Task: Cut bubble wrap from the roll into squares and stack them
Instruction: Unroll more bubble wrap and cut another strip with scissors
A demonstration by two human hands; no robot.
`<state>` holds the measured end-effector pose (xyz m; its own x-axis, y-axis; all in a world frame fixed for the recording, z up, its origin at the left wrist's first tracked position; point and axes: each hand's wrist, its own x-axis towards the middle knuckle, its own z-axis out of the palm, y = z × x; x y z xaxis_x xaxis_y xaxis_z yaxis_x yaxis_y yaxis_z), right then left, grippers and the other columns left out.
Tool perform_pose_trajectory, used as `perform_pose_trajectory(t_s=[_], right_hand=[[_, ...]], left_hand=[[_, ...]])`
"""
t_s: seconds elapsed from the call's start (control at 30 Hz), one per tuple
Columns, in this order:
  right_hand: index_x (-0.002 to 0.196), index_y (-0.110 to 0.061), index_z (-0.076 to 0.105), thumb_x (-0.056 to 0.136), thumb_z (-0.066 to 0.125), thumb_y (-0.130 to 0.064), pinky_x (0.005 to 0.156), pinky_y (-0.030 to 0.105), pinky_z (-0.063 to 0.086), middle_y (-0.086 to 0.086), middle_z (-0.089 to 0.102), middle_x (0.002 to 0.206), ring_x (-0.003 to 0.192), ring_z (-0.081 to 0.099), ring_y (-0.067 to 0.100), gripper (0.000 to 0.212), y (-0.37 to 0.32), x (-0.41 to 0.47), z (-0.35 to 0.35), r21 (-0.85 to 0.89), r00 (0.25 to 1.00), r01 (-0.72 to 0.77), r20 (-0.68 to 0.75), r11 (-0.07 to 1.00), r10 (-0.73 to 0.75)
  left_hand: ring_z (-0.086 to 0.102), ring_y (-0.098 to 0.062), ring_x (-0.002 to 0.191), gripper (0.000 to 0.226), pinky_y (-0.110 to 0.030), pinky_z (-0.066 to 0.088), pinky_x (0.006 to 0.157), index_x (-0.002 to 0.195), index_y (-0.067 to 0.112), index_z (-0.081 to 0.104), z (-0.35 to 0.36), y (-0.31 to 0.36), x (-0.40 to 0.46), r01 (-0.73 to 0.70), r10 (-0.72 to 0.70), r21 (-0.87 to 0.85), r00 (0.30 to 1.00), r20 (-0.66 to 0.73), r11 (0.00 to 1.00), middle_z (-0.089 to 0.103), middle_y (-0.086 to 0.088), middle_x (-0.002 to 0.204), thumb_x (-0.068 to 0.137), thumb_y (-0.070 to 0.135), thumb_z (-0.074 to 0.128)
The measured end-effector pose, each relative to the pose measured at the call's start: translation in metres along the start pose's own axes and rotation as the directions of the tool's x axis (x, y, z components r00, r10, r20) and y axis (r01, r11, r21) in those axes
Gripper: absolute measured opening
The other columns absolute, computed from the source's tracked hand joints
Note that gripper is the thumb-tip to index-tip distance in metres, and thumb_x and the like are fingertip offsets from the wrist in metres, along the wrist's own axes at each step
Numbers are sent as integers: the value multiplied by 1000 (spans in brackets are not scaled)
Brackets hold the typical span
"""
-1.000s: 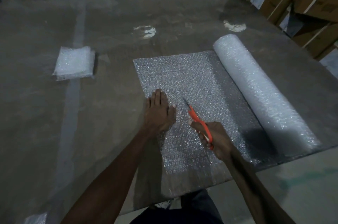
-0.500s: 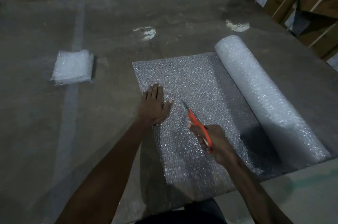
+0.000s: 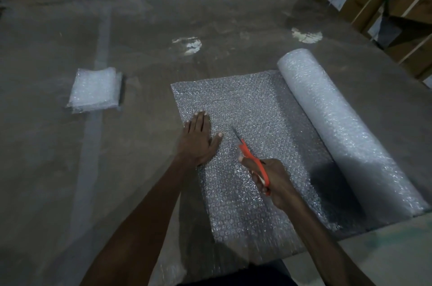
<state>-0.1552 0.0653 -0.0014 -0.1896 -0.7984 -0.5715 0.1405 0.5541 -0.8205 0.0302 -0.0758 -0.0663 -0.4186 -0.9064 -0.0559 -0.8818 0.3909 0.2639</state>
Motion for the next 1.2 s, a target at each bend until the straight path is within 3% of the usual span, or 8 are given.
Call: perform_pose_trajectory(t_s=[0.53, 0.7, 0.97, 1.2], right_hand=[[60, -11, 63, 82, 84, -30, 35, 18, 27, 3, 49, 45, 33, 36, 12, 35, -7, 8, 10, 7, 1000, 20, -16, 1000, -20], [79, 3, 68, 80, 85, -27, 35, 19, 29, 5, 49, 48, 33, 37, 12, 35, -6, 10, 11, -10, 1000, 26, -11, 1000, -26], [55, -12, 63, 82, 84, -30, 35, 19, 27, 4, 49, 46, 32, 35, 12, 38, -10, 13, 14, 10, 999, 35, 1, 999, -35], [54, -11, 64, 82, 83, -29, 36, 19, 28, 3, 49, 45, 31, 35, 12, 38, -18, 17, 14, -40, 999, 39, 17, 998, -38]], left_hand=[[-2, -28, 154, 86, -42, -1, 123, 158, 5, 5, -1, 1, -2, -4, 4, -9, 1000, -23, 1000, -1, -15, 167, 96, 64, 7], [-5, -26, 154, 80, -41, -4, 123, 158, 6, 2, 0, 0, -1, 1, -1, -4, 1000, -17, 1000, -4, -14, 167, 101, 60, 15], [-4, -27, 154, 83, -42, -2, 124, 159, 6, 4, -1, 1, -2, 6, -6, -4, 1000, -15, 1000, -4, -13, 167, 98, 62, 10], [-6, -26, 154, 79, -41, -2, 124, 159, 7, 2, -1, 0, -2, 8, -7, 18, 1000, -12, 1000, -6, -13, 167, 102, 59, 16]])
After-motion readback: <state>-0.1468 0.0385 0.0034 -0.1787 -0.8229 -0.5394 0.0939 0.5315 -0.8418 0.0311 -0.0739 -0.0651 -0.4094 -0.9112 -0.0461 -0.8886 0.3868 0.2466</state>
